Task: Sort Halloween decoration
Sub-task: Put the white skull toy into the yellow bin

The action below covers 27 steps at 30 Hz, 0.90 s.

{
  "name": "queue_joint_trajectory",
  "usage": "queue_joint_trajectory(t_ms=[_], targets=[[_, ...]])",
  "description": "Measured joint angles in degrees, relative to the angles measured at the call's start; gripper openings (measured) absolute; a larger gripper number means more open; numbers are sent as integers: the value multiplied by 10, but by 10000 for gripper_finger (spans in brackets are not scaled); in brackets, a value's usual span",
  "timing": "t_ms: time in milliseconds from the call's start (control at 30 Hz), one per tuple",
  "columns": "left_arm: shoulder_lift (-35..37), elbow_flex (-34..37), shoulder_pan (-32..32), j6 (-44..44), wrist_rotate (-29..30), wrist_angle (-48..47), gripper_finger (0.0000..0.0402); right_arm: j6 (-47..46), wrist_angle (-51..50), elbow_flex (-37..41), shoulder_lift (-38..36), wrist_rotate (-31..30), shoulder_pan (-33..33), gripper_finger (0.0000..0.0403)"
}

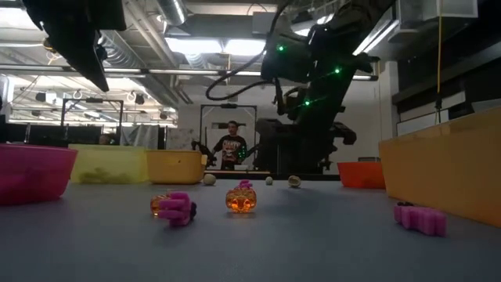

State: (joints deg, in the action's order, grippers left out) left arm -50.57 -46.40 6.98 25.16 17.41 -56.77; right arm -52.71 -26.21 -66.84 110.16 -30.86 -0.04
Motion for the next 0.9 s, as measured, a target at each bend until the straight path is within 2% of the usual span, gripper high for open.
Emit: queue_joint_trajectory(t_ms=[500,900], targets=[[0,2,0,-2,-1,9,137,0,7,-2,40,18,-11,176],[0,2,0,-2,-1,9,137,0,11,-2,41,23,-11,72]])
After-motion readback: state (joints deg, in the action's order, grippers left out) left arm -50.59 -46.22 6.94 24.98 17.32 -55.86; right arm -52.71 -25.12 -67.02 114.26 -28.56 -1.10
